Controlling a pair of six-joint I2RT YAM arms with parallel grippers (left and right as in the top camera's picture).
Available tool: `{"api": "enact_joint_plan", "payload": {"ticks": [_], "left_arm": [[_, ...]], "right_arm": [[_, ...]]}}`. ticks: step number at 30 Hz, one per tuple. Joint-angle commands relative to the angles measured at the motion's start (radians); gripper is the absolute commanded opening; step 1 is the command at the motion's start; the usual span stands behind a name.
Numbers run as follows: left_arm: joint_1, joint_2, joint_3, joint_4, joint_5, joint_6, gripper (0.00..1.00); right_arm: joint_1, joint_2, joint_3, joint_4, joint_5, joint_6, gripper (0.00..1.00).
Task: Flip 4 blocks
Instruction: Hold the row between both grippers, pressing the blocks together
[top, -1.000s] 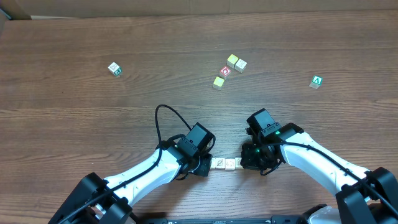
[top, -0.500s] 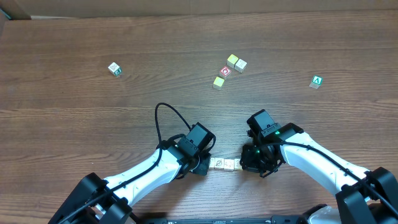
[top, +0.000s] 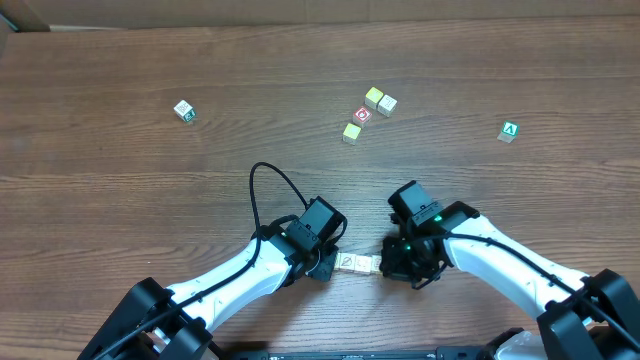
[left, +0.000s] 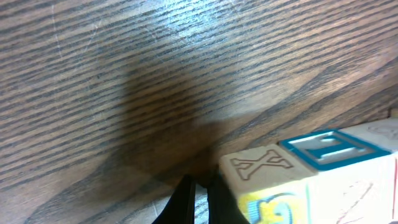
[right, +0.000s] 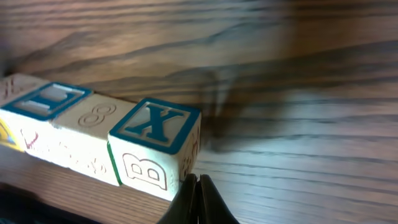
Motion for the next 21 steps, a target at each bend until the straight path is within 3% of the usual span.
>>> {"api": "enact_joint_plan", "payload": {"ticks": [1, 21], "left_arm": [[-0.001, 0.009, 0.0, -0.01, -0.005, 0.027, 0.04], [-0.001, 0.009, 0.0, 0.007, -0.059, 0.054, 0.04]], "right_arm": [[0.027, 0.001, -0.006, 0.014, 0.013, 0.054, 0.04], [0.03, 0.001, -0.006, -0.007, 0.016, 0.086, 0.04]]}}
